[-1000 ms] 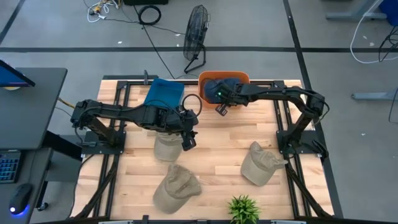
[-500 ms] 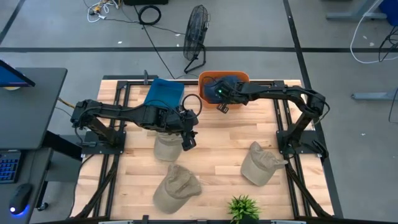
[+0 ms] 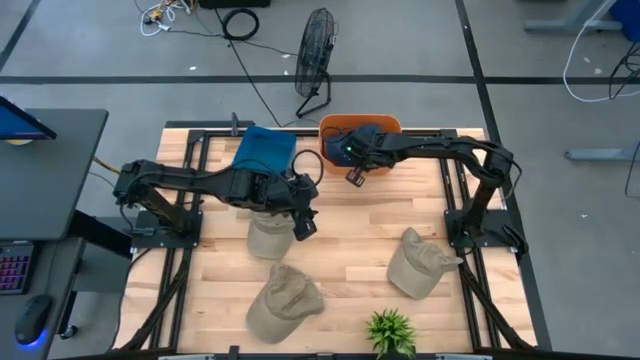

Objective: Pick & Place hat
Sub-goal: Put the blue cap into the orange bin, then put the top left brown cap into the blue bin

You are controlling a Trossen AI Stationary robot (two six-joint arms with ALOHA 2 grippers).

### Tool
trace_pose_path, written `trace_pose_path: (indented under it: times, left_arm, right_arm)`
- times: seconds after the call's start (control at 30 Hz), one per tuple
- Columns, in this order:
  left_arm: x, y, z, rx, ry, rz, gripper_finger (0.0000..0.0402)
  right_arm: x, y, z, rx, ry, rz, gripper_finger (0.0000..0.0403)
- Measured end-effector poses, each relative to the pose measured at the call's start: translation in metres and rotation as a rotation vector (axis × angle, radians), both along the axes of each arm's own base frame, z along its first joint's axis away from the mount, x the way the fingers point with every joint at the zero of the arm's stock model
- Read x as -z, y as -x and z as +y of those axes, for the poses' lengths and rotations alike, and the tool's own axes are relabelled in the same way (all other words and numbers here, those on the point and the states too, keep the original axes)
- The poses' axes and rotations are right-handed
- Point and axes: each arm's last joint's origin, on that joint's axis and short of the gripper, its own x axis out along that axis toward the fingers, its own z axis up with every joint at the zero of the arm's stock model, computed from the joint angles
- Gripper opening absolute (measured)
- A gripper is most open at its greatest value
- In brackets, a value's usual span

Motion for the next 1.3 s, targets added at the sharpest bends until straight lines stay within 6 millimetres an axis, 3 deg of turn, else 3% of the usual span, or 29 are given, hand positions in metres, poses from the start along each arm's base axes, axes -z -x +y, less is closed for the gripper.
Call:
trace_pose_path:
  times: [0.2,0.33,0.5,0.6,0.8,1.03,1.3]
  left_arm:
    - [-0.022,0.019,0.002,0.0,0.002,-0.059,0.0197]
    - [-0.028,0.038,0.005,-0.013,0.009,0.0,0.0197]
    - [-0.017,0.056,0.005,-0.033,0.066,0.213,0.0197]
    - [-0.006,0.057,0.004,-0.018,0.087,0.326,0.0197]
    - [0.028,0.046,0.007,0.045,0.197,0.396,0.0197]
    - [0.08,0.055,0.025,-0.016,0.24,0.519,0.0214]
    - [0.126,0.06,0.027,0.041,0.301,0.504,0.0243]
  right_arm:
    - [-0.06,0.008,0.02,-0.066,-0.039,-0.08,0.0]
    - [-0.1,0.018,0.037,-0.112,-0.096,-0.221,0.0005]
    - [-0.142,0.037,0.063,-0.178,-0.182,-0.411,0.0022]
    - [-0.16,0.049,0.08,-0.255,-0.225,-0.484,0.0037]
    - [-0.171,0.059,0.109,-0.363,-0.28,-0.506,0.0104]
    - [-0.17,0.055,0.133,-0.378,-0.242,-0.486,0.0193]
    - [-0.168,0.052,0.141,-0.378,-0.224,-0.479,0.023]
